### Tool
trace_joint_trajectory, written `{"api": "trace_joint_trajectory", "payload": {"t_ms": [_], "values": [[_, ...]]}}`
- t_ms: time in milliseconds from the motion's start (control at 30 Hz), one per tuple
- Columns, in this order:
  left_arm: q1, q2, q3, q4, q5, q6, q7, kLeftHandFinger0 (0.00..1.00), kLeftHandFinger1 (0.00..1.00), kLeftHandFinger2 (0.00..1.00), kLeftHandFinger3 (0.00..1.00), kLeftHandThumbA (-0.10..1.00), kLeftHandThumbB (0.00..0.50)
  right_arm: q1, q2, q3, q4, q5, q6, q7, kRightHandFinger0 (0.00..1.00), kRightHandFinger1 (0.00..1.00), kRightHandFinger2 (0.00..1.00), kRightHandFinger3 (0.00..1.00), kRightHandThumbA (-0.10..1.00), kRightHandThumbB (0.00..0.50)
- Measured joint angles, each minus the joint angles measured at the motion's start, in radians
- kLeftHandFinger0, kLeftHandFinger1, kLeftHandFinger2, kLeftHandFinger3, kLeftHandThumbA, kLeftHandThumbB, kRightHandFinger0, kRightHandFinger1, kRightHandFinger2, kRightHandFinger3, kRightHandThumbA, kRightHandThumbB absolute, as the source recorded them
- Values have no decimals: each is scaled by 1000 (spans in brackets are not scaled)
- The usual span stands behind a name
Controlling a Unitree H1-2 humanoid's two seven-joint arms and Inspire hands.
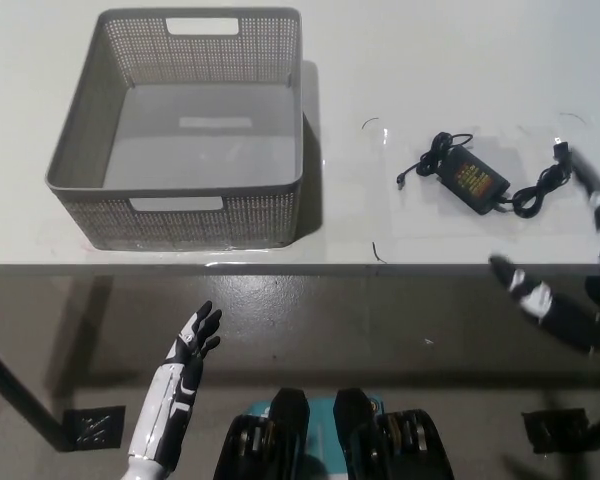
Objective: Use the right hand to pick up a black power cord and place it into a container on the left hand side
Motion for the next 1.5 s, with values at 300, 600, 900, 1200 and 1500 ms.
{"api": "trace_joint_trajectory", "payload": {"t_ms": [300, 600, 900, 1200, 1500], "values": [[-5, 2, -6, 6, 1, -7, -1, 1000, 1000, 1000, 1000, 1000, 88, -255, -100, 19, 100, -187, 183, 32, 1000, 1000, 1000, 1000, 632, 500], [-5, 6, -11, 18, 12, -31, -1, 1000, 1000, 1000, 1000, 1000, 101, -468, -159, 94, 362, -279, 272, 52, 1000, 1000, 1000, 1000, 644, 500], [-5, 14, -17, 35, 20, -52, -1, 1000, 1000, 1000, 1000, 1000, 90, -604, -177, 168, 610, -296, 342, 94, 1000, 1000, 1000, 1000, 661, 500], [7, 14, -17, 35, 29, -65, -1, 1000, 1000, 1000, 1000, 1000, 101, -711, -178, 249, 808, -289, 402, 175, 1000, 1000, 1000, 1000, 816, 500], [6, 14, -16, 35, 32, -67, -1, 1000, 1000, 1000, 1000, 1000, 88, -726, -178, 287, 946, -250, 409, 248, 1000, 1000, 1000, 1000, 864, 500]]}}
